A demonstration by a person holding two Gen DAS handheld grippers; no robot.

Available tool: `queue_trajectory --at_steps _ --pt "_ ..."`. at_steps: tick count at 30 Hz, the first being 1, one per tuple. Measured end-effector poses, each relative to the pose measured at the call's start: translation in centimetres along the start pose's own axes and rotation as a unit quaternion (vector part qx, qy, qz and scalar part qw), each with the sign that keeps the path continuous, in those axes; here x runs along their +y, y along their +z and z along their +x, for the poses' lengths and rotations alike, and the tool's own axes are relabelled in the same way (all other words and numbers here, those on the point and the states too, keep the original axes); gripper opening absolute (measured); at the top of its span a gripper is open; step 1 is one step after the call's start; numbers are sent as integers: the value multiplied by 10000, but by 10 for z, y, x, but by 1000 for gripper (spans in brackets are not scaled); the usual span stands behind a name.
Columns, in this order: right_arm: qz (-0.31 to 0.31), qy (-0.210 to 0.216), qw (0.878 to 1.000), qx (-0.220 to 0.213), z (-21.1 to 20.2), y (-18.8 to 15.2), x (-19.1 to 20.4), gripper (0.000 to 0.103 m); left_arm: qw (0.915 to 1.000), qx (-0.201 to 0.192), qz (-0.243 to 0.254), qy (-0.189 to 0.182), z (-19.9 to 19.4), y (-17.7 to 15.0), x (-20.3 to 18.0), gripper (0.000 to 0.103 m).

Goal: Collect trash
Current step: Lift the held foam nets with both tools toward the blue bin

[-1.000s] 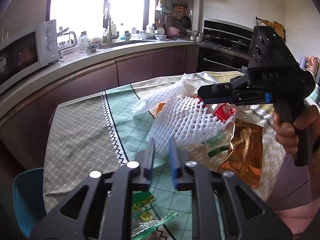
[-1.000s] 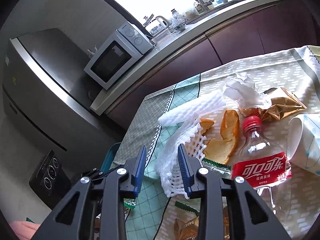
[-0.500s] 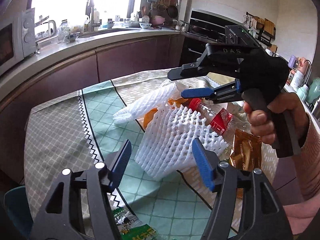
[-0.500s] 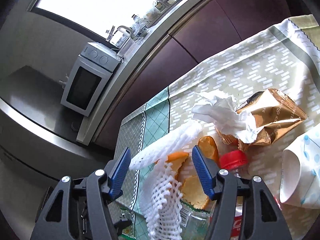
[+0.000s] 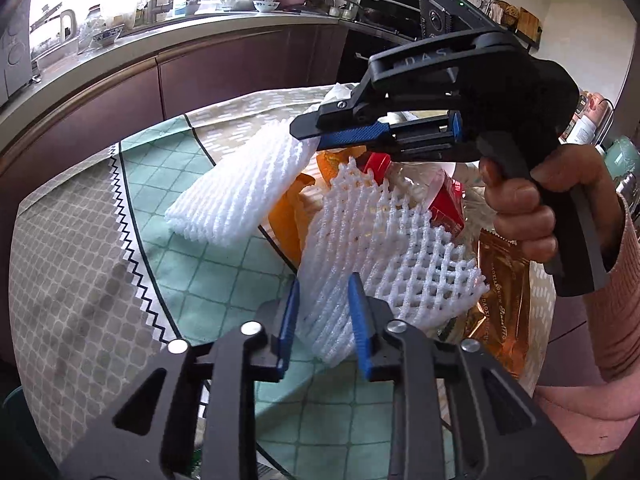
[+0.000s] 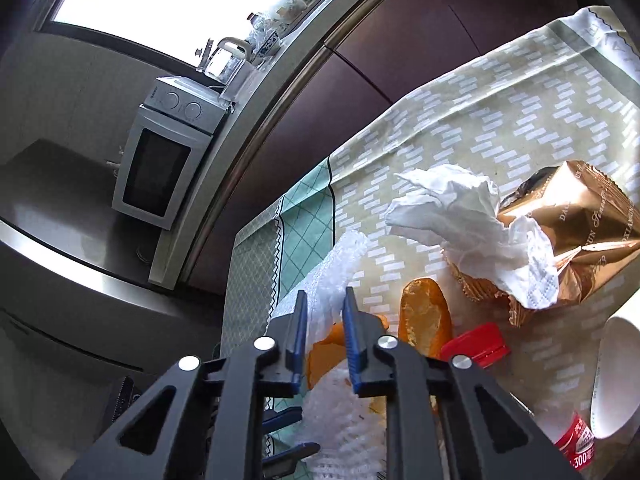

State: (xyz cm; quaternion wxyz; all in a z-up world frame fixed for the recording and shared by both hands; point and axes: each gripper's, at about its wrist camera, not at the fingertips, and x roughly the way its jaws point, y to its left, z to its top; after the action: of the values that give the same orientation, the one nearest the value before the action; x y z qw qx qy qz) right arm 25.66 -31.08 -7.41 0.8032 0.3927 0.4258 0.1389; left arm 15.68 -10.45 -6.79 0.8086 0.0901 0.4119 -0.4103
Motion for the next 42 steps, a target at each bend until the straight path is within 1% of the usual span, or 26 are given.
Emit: queue_trajectory --at_steps 1,2,8,16,17,18,19,21,22,24,25,27,30,32,33,35,37,38,40,42 --pt "-53 5 10000 -35 -1 -1 1 12 10000 -40 -33 -46 -2 0 0 7" --pt "-103 32 9999 -54 -2 -3 2 11 9999 -60 -66 -76 -3 -1 1 0" --pt "-504 198 9979 -346 -21 -9 20 10 9993 -346 -161 -39 -20 -6 -2 1" --pt "-1040 345 9903 -858 -62 -21 48 10 9950 -955 -272 126 -73 -14 -6 1" --pt "-1076 352 9896 -891 -65 -22 50 10 9948 -989 -215 106 -78 -15 -7 1" --pt "-1098 331 9888 -951 -68 -24 51 10 9953 -946 -187 -27 -79 -16 -6 2" --pt "-1115 350 9882 -995 -71 -25 51 10 9960 -879 -164 -87 -78 -17 -6 18" --pt "-1107 420 9873 -1061 -76 -28 51 10 9964 -831 -7 184 -74 -21 -10 41" --pt "-1109 437 9868 -1092 -79 -29 51 10 9966 -793 172 157 -71 -24 -16 42" --pt "-1090 474 9870 -1082 -82 -31 48 10 9955 -766 498 250 -66 -31 -29 45" --pt "-1088 472 9871 -1073 -82 -31 47 10 9941 -767 710 303 -62 -34 -37 54" --pt "-1075 486 9876 -1040 -82 -33 45 10 9891 -832 1129 458 -57 -40 -55 64" --pt "-1045 515 9877 -1044 -83 -35 41 10 9831 -719 1573 598 -42 -43 -76 65" --pt "-1000 556 9881 -1024 -83 -36 37 10 9782 -619 1804 822 -31 -43 -84 65" --pt "-984 569 9884 -1008 -82 -37 36 10 9770 -534 1862 891 -25 -42 -86 65" --pt "-964 620 9886 -981 -81 -38 33 10 9765 -313 1856 1045 -12 -39 -85 51" --pt "-962 651 9885 -970 -81 -40 32 10 9792 -139 1737 1035 -2 -36 -80 32" --pt "-959 677 9884 -962 -81 -40 31 10 9805 -113 1673 1029 0 -35 -77 27" --pt "-966 701 9883 -947 -81 -41 31 10 9835 -164 1512 978 -3 -33 -71 12" --pt "-965 740 9882 -930 -81 -42 31 10 9861 -274 1346 937 -10 -31 -65 12"
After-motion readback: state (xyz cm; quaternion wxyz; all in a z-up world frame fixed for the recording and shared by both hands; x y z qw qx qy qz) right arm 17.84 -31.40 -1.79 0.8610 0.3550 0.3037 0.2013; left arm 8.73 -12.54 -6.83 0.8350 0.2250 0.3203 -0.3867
